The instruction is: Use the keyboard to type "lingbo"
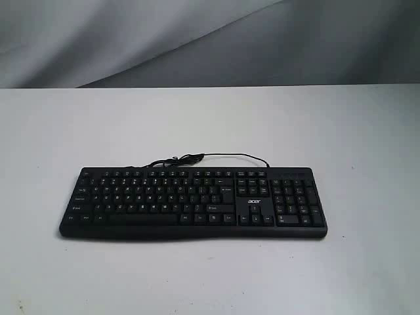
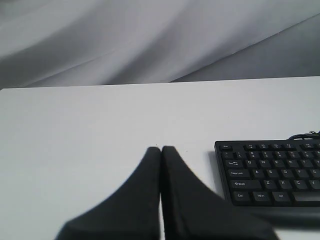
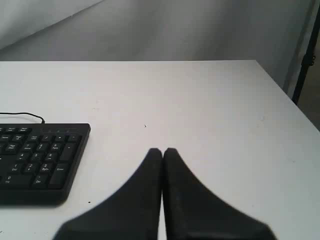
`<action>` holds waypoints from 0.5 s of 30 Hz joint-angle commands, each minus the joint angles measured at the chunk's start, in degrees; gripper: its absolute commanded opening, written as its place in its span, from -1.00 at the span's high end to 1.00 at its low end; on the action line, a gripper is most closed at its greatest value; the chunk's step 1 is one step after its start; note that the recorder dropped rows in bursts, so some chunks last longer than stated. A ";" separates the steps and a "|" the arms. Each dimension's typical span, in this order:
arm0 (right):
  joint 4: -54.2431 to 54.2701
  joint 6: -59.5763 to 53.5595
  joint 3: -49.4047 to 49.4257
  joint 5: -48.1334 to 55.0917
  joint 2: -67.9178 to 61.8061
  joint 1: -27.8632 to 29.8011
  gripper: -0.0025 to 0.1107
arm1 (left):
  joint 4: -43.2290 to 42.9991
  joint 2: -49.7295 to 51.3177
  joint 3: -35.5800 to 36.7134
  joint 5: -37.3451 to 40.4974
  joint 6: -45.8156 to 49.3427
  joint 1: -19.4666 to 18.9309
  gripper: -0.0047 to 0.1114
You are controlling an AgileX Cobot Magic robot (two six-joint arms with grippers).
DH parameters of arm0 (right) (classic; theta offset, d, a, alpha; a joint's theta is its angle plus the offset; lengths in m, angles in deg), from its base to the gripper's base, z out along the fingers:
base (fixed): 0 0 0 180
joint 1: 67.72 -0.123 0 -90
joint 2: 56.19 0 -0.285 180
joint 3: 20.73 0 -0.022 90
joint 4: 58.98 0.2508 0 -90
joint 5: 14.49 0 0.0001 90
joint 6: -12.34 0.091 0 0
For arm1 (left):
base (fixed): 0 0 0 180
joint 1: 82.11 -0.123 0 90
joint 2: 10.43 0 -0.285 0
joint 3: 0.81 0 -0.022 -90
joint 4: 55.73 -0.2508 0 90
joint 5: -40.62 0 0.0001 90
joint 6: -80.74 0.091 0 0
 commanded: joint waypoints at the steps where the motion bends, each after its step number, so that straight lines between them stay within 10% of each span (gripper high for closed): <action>1: -0.56 -0.23 0.23 -0.15 0.19 0.38 0.96 | 0.46 -0.15 0.25 -0.26 -0.23 -0.11 0.91; 15: -2.23 -0.38 0.23 -4.21 0.19 0.38 0.96 | 0.46 -0.15 0.25 -0.26 -0.23 -0.11 0.91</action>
